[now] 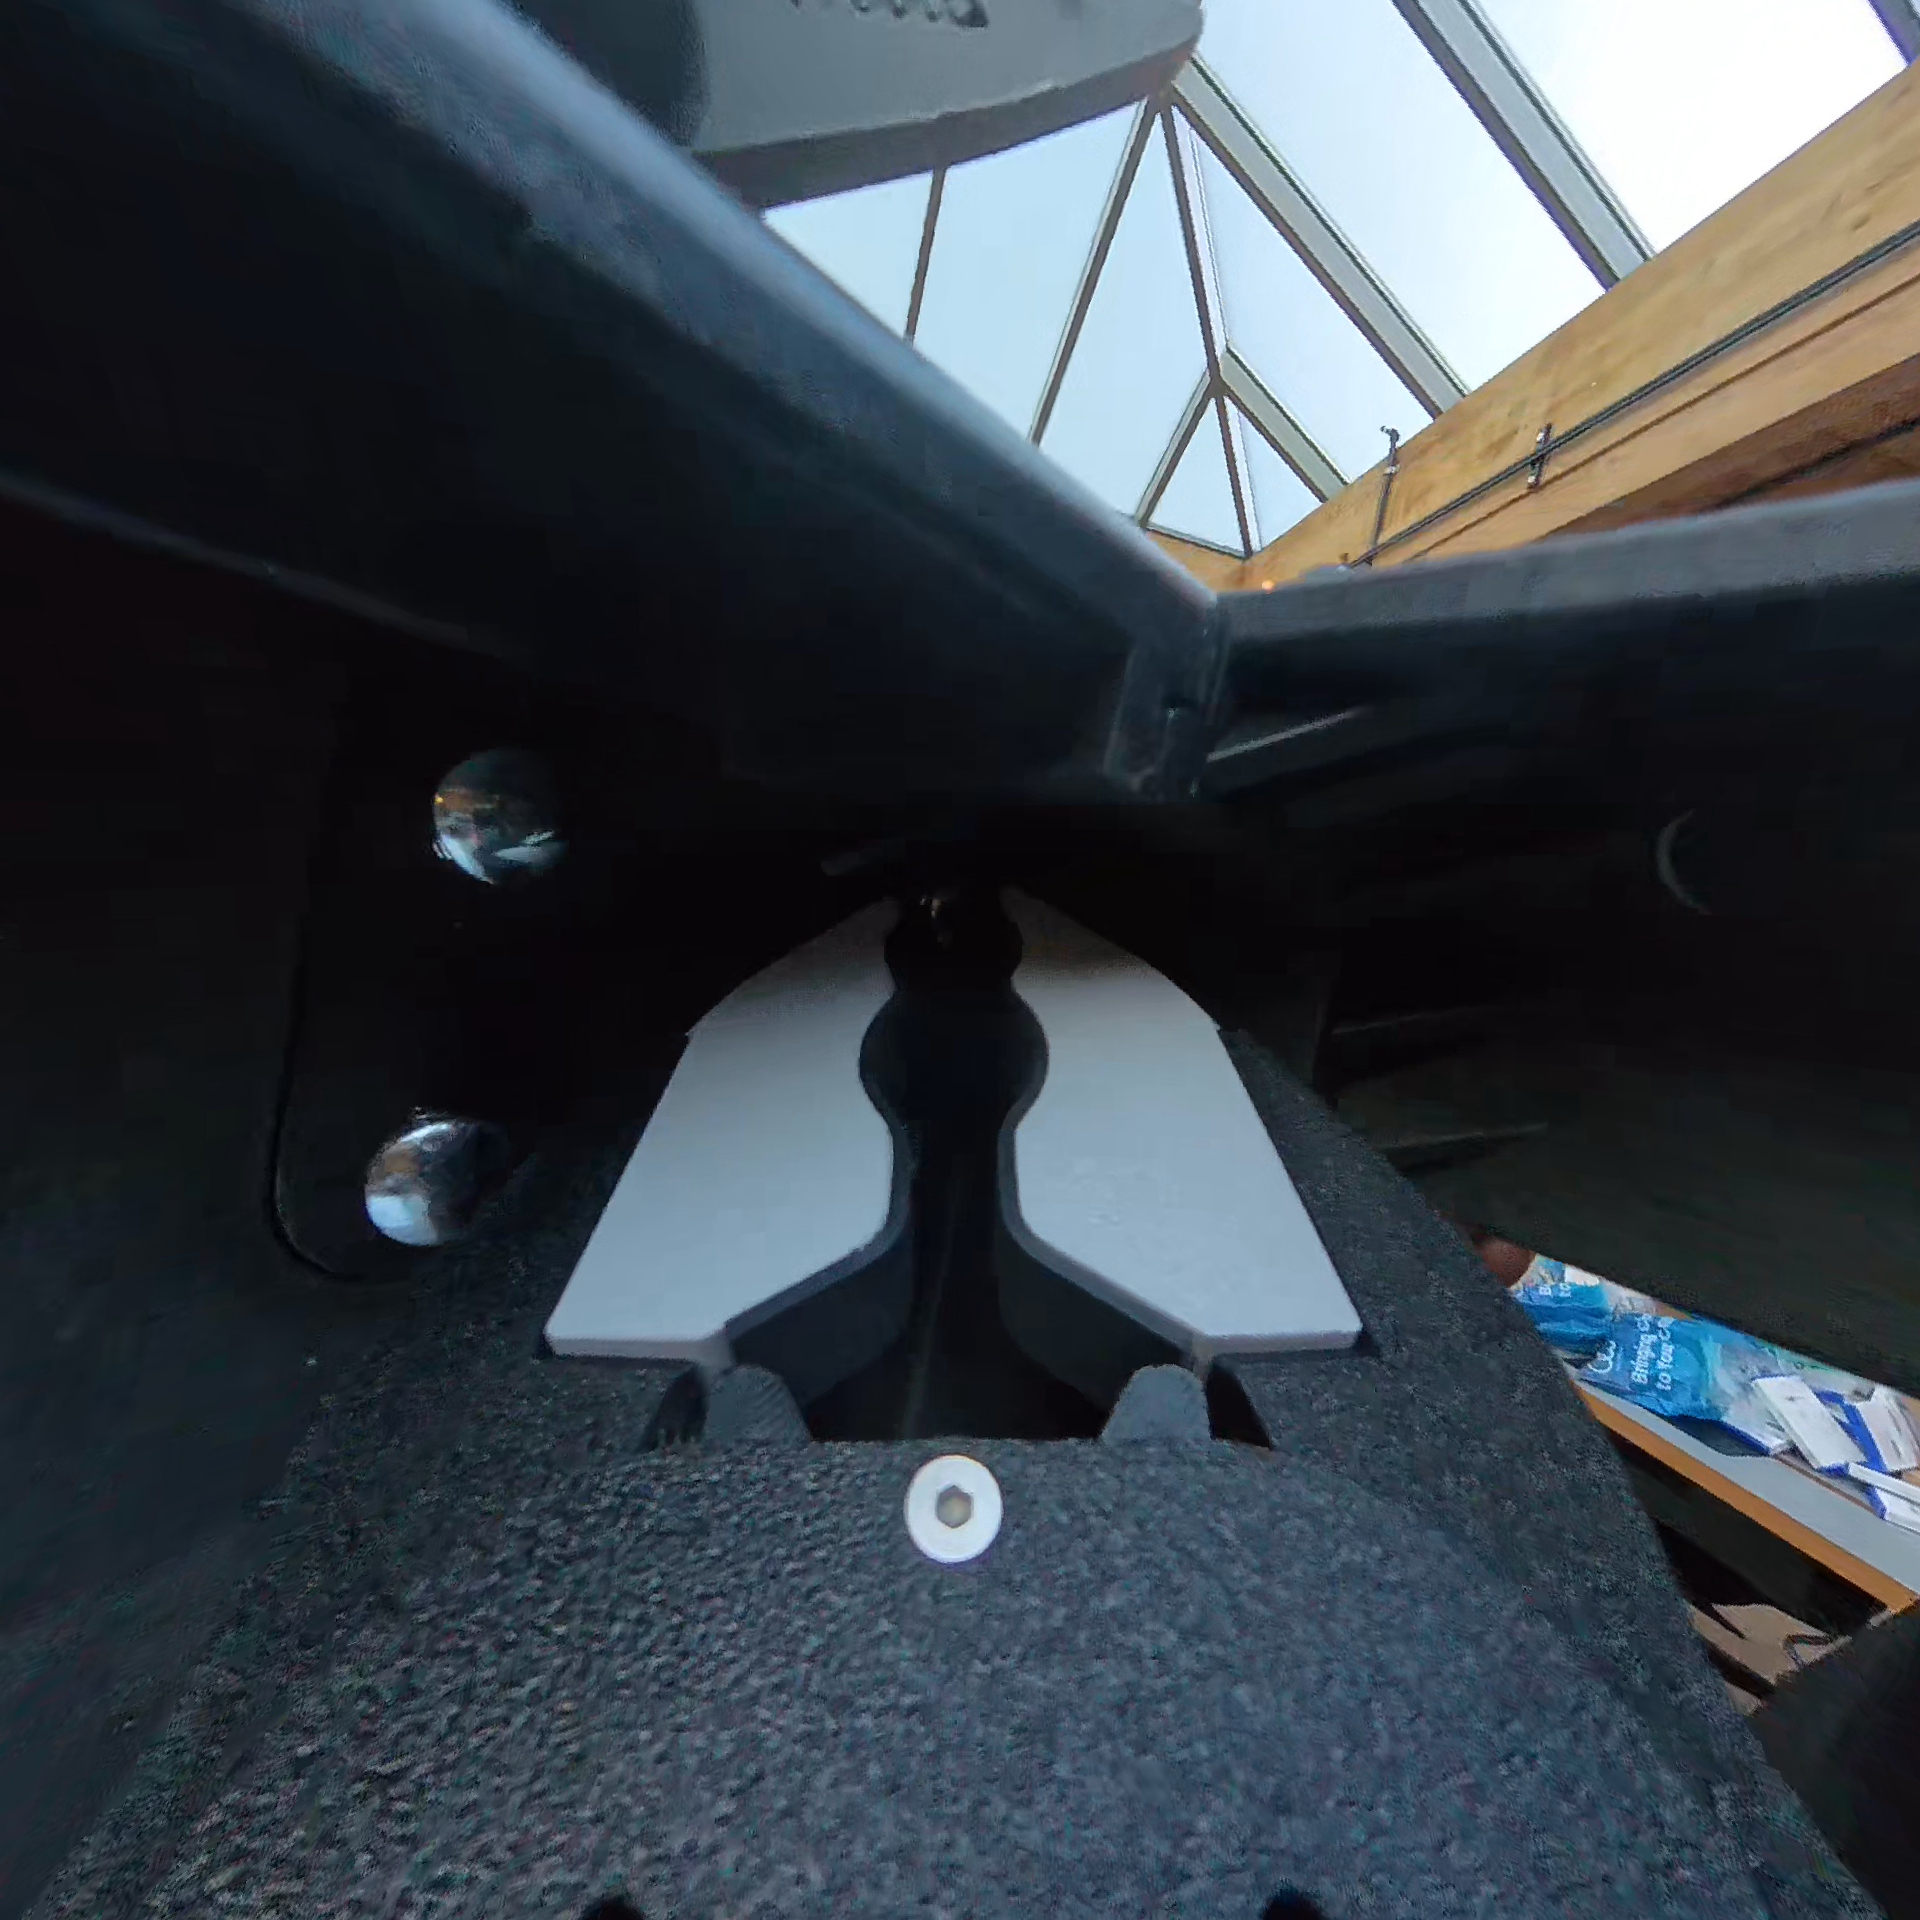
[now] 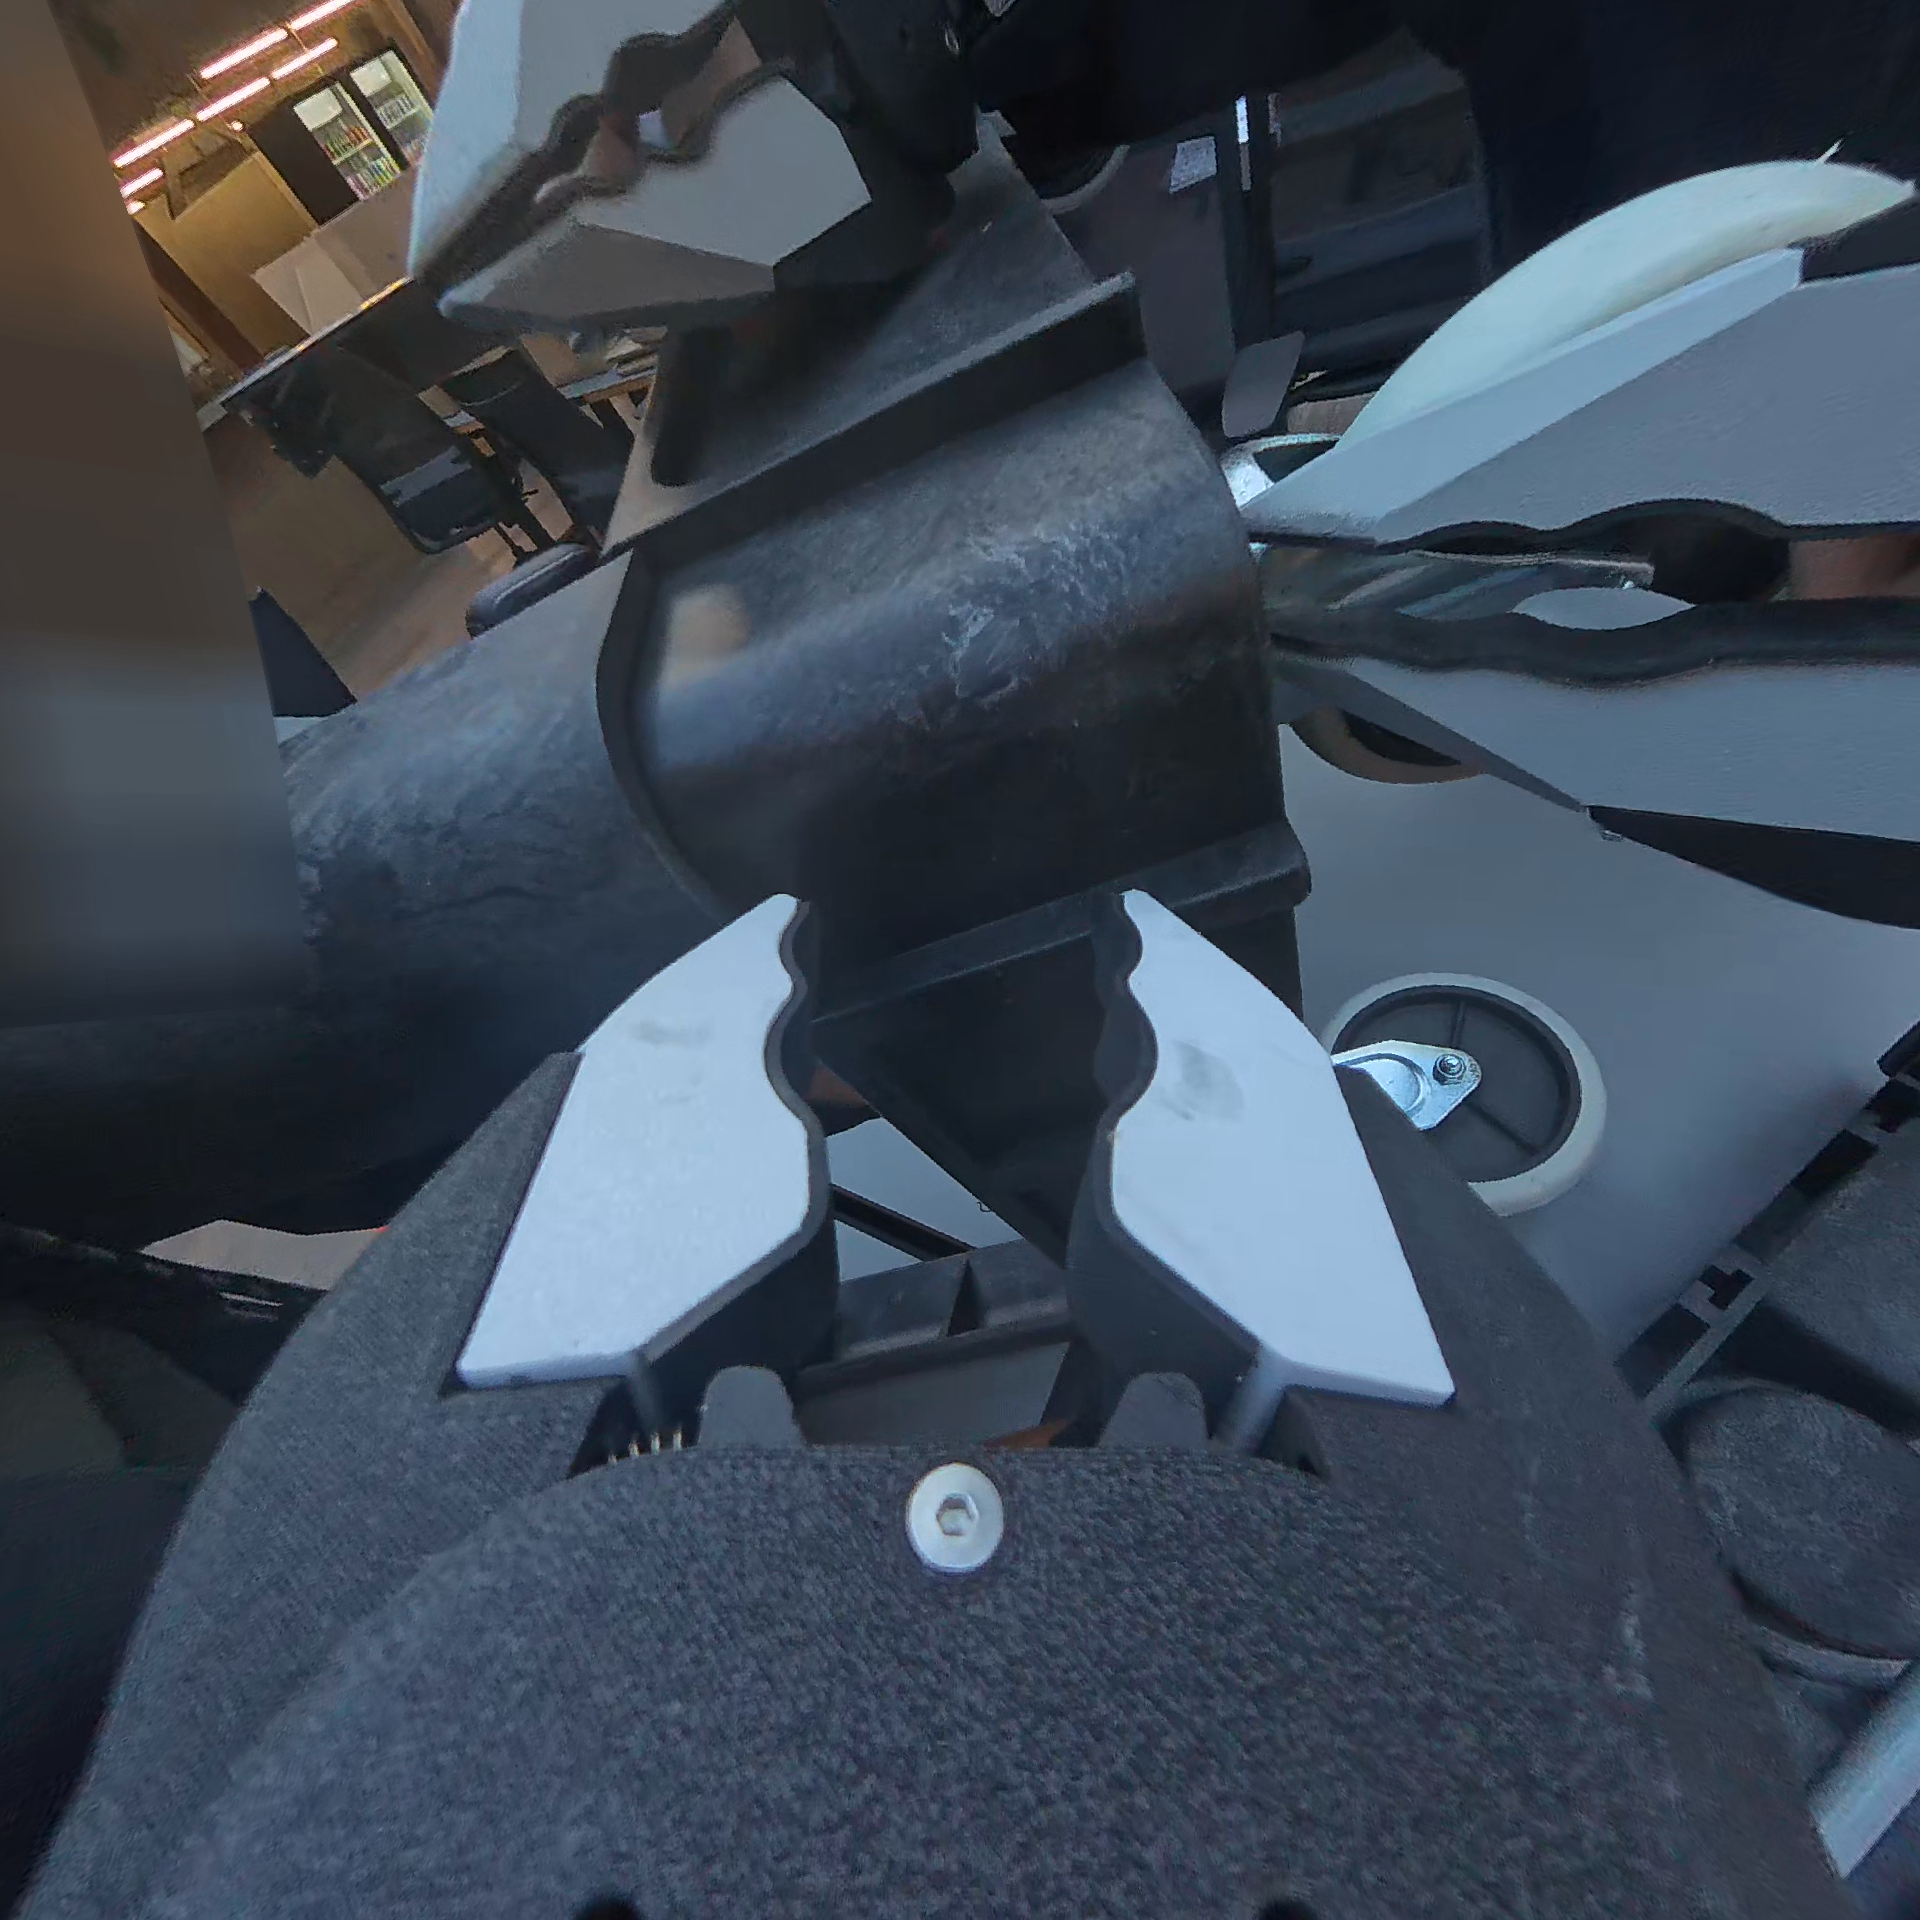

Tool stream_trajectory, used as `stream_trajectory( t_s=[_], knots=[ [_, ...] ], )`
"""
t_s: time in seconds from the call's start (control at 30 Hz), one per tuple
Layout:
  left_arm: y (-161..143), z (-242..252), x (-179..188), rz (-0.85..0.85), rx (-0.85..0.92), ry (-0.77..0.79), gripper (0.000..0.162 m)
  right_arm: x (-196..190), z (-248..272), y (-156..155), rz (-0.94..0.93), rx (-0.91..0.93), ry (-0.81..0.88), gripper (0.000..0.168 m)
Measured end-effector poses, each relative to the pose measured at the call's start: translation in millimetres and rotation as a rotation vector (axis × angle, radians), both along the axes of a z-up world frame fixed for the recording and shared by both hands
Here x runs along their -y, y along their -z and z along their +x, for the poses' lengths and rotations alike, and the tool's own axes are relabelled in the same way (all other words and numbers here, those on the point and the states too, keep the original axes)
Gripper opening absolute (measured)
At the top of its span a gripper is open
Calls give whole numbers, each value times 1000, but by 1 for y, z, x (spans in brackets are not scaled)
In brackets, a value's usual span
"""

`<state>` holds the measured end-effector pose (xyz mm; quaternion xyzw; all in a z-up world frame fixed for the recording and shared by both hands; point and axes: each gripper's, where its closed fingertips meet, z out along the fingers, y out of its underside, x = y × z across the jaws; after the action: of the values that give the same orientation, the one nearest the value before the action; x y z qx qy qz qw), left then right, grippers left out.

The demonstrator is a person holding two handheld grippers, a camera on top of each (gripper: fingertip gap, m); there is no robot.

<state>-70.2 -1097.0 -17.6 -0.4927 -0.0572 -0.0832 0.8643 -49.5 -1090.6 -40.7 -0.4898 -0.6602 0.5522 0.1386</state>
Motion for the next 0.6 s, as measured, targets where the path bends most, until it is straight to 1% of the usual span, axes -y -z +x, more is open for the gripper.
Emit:
stream_trajectory(
  t_s=[0.23, 0.43, 0.6],
  knots=[
    [7, 1, -3, -112, -37, -16, 8, 0, 0, 0, 9, 10, -14, 53],
    [9, 3, -6, -142, -46, 21, 7, 0, 0, -2, 49, -2, -27, 52],
    [9, 4, -8, -159, -39, 45, 5, 1, 0, 0, 24, 4, -34, 52]
  ],
)
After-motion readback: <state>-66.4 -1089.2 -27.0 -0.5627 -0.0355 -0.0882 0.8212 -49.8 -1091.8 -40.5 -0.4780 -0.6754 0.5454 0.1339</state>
